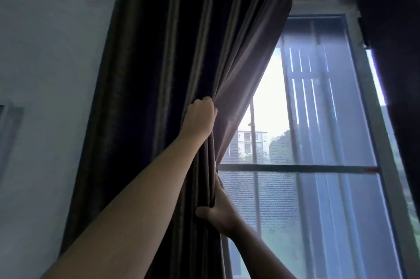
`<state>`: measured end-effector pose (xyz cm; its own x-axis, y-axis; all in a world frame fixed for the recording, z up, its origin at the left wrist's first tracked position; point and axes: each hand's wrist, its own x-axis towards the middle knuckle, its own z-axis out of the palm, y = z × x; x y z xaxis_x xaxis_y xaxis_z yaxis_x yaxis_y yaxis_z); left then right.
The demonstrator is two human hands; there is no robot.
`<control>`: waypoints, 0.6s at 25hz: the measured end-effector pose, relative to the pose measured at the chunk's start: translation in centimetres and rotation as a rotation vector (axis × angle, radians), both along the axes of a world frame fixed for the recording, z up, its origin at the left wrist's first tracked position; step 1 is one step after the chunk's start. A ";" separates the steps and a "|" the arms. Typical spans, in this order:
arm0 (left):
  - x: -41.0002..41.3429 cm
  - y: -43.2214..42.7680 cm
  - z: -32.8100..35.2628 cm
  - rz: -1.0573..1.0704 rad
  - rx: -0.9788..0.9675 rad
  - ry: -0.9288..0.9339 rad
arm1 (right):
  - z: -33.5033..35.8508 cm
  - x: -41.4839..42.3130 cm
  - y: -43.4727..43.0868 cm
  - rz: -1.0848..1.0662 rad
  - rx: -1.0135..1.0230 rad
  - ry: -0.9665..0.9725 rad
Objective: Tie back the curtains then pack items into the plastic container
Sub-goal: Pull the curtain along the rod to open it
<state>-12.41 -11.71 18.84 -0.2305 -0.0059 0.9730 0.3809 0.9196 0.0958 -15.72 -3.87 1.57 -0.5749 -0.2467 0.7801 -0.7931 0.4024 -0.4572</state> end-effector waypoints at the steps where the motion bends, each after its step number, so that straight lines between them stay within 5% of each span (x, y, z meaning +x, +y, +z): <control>1: -0.1 -1.8 0.2 0.025 -0.002 0.015 | 0.2 0.1 -1.7 0.015 0.009 0.004; 5: -0.2 -7.7 1.0 0.045 -0.006 0.028 | 1.2 0.3 -7.6 0.076 0.031 0.022; 9: 0.3 -10.8 0.8 -0.211 -0.071 0.092 | 1.2 -0.4 -10.4 0.039 0.011 0.041; 12: 0.9 -12.6 0.0 -0.435 -0.059 0.266 | 1.6 0.7 -10.2 0.057 -0.047 0.001; 15: 0.6 -15.8 0.3 -0.358 0.042 0.498 | 3.1 1.6 -9.9 0.039 -0.151 -0.009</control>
